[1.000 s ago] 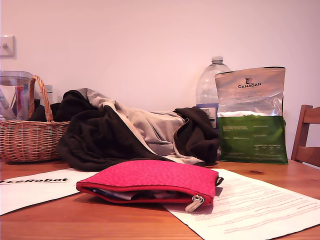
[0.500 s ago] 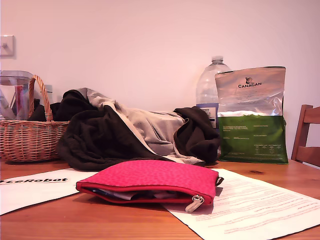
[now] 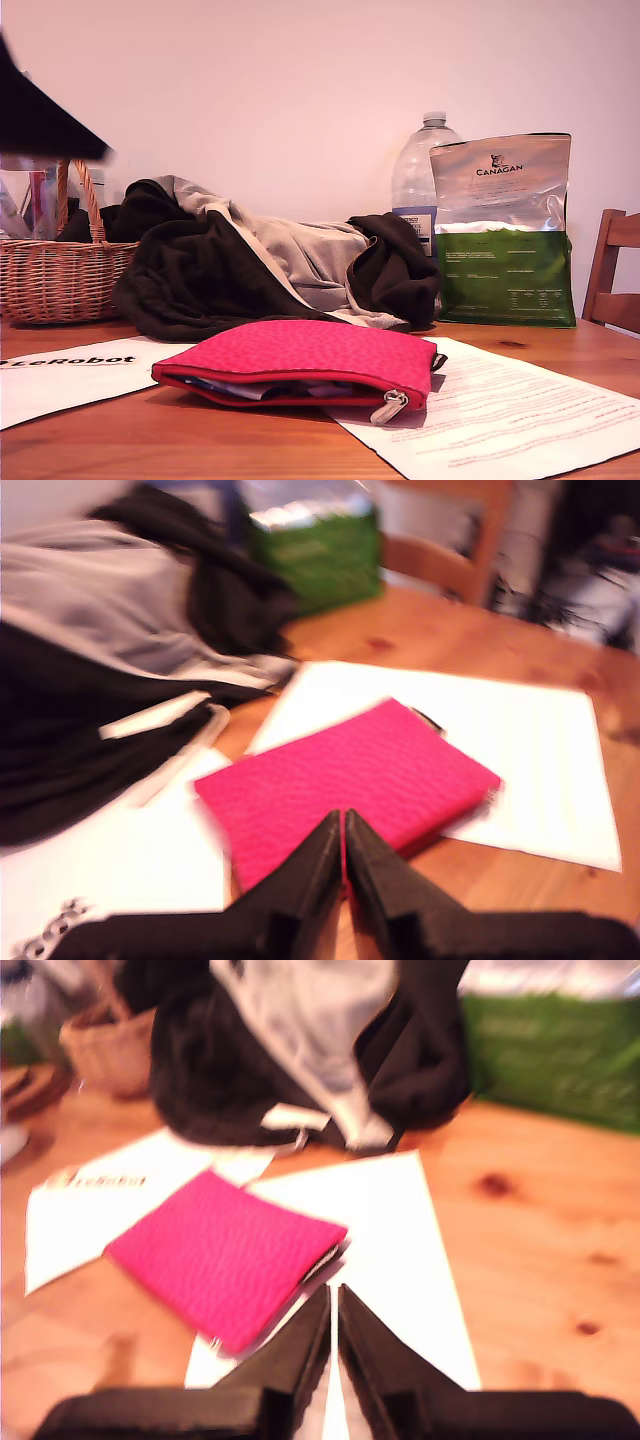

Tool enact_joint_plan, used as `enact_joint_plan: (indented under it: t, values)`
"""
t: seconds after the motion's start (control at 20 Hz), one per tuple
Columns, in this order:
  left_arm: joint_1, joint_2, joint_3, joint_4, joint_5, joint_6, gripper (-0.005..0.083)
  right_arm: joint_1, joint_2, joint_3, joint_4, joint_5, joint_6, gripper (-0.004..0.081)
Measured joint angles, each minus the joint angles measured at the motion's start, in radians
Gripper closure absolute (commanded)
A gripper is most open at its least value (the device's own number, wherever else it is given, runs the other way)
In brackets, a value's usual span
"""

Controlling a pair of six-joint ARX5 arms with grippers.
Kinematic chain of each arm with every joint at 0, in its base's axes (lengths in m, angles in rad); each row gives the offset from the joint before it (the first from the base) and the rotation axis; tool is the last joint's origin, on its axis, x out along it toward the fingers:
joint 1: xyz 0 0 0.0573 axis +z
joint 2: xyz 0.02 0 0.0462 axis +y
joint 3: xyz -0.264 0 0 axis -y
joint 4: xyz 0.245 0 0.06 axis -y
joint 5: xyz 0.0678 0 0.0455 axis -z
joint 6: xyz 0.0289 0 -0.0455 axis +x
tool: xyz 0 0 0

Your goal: Close the zipper in the zip bag in front of you

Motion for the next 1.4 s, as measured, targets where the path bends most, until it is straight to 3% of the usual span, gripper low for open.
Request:
enact_joint_plan:
  t: [0.15,0.4,0.55,0.75,0.9,1.1,1.3,1.4]
  values:
    - [-0.056,0.122,0.000,0.079,0.000,0.081,0.0793,0.063,0.067,0.000,0.005,0.005,-0.029,0.0781]
    - [-0.070,0.326,0.000,0.159,-0.003,0.267,0.0793,0.159,0.151,0.000,0.053,0.053,-0.034,0.0781]
    - [-0.100,0.400,0.000,0.217,0.002,0.289,0.0793,0.230,0.217,0.000,0.085,0.040,-0.029,0.0781]
    - [-0.143,0.467,0.000,0.337,0.032,0.310,0.0793,0.297,0.328,0.000,0.186,0.021,0.121,0.0781]
    - [-0.174,0.523,0.000,0.388,0.045,0.314,0.0793,0.336,0.409,0.000,0.233,0.062,0.072,0.0781]
    - [-0.214,0.561,0.000,0.450,0.045,0.314,0.0793,0.343,0.560,0.000,0.332,0.076,0.088,0.0766]
    - [-0.228,0.585,0.000,0.464,0.045,0.314,0.0793,0.337,0.756,0.000,0.445,-0.021,0.388,0.0594]
    - [-0.240,0.585,0.000,0.467,0.045,0.314,0.0793,0.328,0.838,0.000,0.530,-0.058,0.508,0.0552]
